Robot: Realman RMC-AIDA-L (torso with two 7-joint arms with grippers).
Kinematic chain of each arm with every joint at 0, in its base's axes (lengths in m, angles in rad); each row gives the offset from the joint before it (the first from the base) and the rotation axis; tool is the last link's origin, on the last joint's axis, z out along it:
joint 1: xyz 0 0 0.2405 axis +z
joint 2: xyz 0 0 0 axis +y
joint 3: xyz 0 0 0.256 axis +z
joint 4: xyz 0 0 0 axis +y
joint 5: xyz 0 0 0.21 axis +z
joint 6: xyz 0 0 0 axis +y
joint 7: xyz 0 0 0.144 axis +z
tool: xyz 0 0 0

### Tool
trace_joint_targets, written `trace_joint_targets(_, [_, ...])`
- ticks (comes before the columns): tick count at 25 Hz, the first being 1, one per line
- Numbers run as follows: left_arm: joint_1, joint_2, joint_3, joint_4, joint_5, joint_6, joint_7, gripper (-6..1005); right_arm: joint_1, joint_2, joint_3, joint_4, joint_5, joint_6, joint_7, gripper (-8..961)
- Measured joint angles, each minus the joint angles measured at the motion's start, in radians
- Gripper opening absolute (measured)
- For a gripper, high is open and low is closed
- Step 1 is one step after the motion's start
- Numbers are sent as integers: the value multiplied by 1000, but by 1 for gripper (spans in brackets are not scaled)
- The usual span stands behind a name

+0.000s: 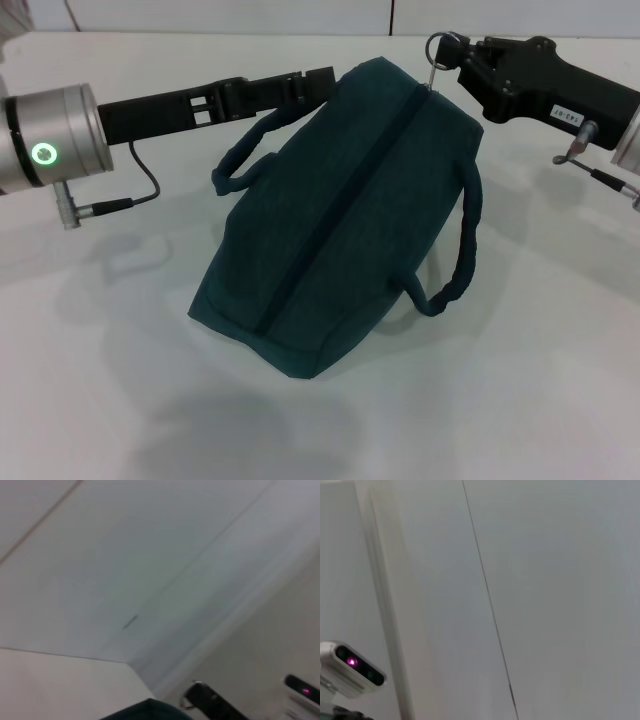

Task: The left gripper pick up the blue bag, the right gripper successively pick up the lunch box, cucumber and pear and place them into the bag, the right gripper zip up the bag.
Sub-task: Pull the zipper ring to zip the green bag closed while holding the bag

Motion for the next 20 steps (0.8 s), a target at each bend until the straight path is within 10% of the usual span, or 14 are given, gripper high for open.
trace_joint_targets(20, [8, -32, 43, 96, 29, -36, 30, 866, -2, -2, 0, 0, 0, 1, 0, 75])
